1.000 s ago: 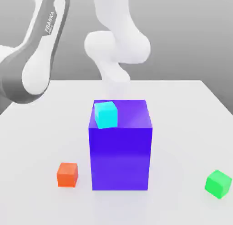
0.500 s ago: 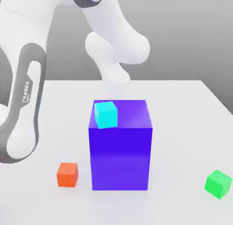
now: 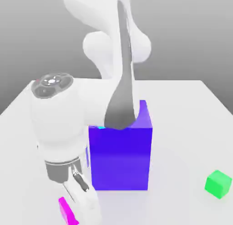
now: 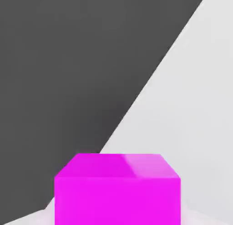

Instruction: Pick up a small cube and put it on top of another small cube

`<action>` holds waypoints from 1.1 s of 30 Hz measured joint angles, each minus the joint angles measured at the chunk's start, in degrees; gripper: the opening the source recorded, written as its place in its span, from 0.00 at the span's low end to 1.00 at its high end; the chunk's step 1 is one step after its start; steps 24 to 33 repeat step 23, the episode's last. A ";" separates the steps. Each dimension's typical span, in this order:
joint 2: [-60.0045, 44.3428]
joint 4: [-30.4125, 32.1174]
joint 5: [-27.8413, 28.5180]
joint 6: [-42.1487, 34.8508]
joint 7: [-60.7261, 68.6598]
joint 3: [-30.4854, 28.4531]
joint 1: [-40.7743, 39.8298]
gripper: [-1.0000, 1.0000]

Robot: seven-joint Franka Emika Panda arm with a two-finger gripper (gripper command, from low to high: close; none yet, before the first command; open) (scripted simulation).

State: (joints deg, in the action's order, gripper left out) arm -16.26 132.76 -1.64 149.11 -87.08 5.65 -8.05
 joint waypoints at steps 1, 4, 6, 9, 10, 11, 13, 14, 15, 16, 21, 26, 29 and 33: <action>0.92 1.11 0.53 0.19 0.31 1.33 1.39 0.00; 3.81 4.59 2.11 0.76 1.37 5.52 5.76 0.00; 5.85 7.03 3.18 1.13 2.17 8.63 8.84 0.00; 5.98 8.95 6.41 2.64 1.94 12.99 14.12 0.00; 4.65 8.94 8.54 3.72 1.06 13.84 16.43 0.00; 2.34 8.57 11.53 5.27 -0.42 14.00 19.32 0.00; -0.25 8.00 14.53 6.90 -2.01 13.51 22.34 1.00; -0.25 8.00 14.53 6.90 -2.01 13.51 22.34 1.00; -0.25 8.00 14.53 6.90 -2.01 13.51 22.34 1.00; -0.25 8.00 14.53 6.90 -2.01 13.51 22.34 1.00; 1.73 7.81 13.43 4.71 -0.67 15.38 23.51 1.00; 5.51 8.11 10.07 1.53 1.78 16.82 22.81 1.00; 5.51 8.11 10.07 1.53 1.78 16.82 22.81 1.00; 5.51 8.11 10.07 1.53 1.78 16.82 22.81 1.00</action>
